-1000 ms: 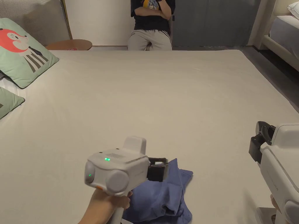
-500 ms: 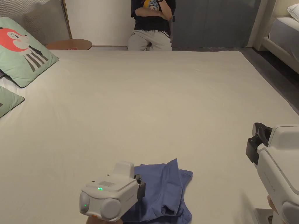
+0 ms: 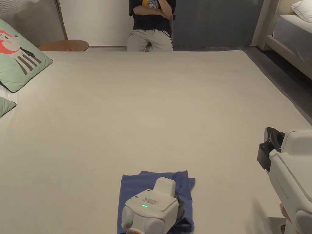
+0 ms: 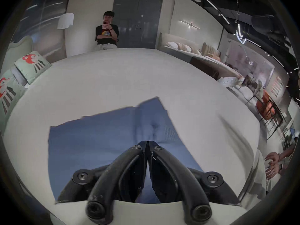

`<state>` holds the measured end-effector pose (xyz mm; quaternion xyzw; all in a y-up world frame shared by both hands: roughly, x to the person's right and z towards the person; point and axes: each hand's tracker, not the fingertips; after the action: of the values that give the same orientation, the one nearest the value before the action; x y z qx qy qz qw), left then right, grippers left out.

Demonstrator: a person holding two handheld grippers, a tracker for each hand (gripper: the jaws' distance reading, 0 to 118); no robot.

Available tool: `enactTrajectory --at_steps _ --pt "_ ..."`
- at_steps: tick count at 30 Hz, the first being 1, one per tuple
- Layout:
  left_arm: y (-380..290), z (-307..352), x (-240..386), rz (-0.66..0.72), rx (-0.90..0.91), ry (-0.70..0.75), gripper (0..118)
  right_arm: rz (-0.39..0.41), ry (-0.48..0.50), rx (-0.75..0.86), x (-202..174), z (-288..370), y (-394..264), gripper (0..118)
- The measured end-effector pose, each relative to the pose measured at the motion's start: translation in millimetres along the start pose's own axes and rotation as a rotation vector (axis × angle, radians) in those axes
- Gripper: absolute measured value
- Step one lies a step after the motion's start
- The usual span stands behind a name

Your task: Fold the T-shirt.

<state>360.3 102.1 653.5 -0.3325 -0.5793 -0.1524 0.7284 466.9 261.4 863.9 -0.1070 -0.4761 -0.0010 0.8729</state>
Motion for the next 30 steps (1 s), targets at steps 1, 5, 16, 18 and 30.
enactTrajectory --at_steps 1,5,16,18,30 --pt "-1 -3 7 -0.005 -0.004 0.009 0 -0.001 -0.002 -0.001 1 0 0 0" --pt "-1 -6 23 -0.049 -0.016 0.005 0 0.002 -0.007 -0.003 3 1 -1 0" --pt "62 86 -19 0.030 0.321 0.071 0 -0.013 0.018 0.048 -12 15 11 0" --pt "77 111 -33 0.030 0.411 0.110 0 -0.017 0.024 0.074 -19 19 16 0" --pt "101 197 -110 -0.010 0.662 0.437 0 -0.004 0.070 0.154 -60 25 35 0"
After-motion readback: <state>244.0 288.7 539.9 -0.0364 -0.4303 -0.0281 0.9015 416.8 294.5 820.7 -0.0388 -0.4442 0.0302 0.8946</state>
